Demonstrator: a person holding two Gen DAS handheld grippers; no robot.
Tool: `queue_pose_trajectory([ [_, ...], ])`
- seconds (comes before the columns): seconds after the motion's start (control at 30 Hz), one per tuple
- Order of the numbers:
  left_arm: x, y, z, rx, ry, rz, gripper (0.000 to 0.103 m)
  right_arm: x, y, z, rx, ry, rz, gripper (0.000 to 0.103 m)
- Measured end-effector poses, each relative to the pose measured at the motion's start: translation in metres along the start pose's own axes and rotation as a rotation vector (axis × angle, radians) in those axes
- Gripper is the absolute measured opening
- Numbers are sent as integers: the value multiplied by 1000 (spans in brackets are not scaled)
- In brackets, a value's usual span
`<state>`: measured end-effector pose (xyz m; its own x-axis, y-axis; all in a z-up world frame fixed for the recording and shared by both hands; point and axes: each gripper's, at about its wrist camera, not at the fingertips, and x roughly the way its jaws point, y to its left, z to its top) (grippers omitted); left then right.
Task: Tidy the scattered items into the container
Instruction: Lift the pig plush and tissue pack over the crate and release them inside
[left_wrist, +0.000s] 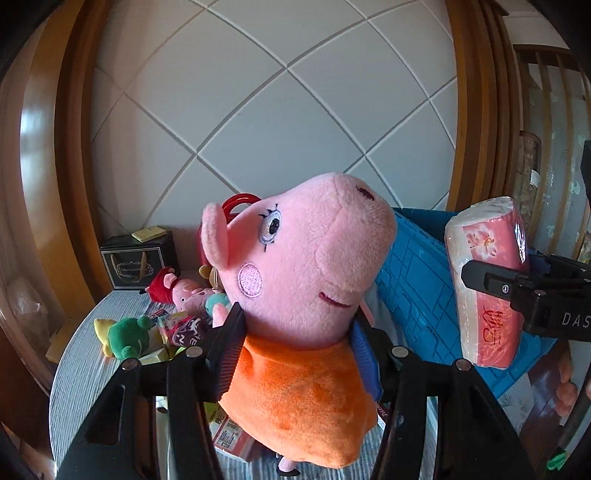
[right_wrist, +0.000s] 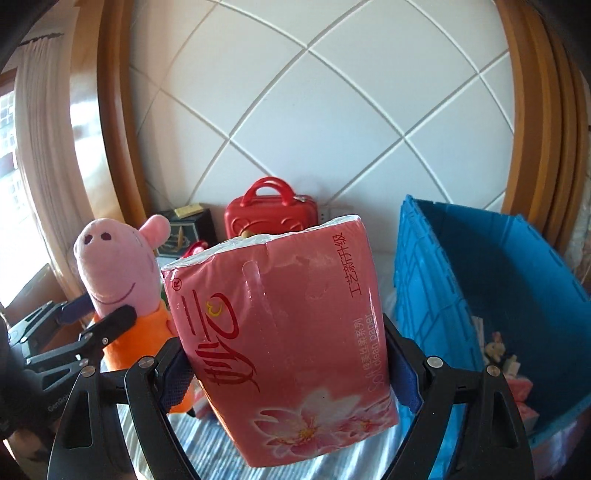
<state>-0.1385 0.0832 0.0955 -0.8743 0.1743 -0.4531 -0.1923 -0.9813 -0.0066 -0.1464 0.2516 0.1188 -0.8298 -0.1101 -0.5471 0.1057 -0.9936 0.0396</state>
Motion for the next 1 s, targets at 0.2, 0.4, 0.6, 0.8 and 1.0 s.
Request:
queue_pose_trajectory([
  [0.2,10,-66,27,37,-42,-35,54,-20,-62,12,27,-49,-51,87],
  [0.4,22,-164,62,43,-119,-36,54,-40,-160,27,17,-104,-102,87],
  [0.6,38,-266,101,35,-127,-33,54,-46,-270,40,-18,-102,-135,87],
  [0.8,58,-336,141,49,-95,-50,54,-29,-352,47,-22,-32,-132,87],
  [1.0,126,-378,147,81,98,-67,54,10,-403,45,-15,98,-143,87],
])
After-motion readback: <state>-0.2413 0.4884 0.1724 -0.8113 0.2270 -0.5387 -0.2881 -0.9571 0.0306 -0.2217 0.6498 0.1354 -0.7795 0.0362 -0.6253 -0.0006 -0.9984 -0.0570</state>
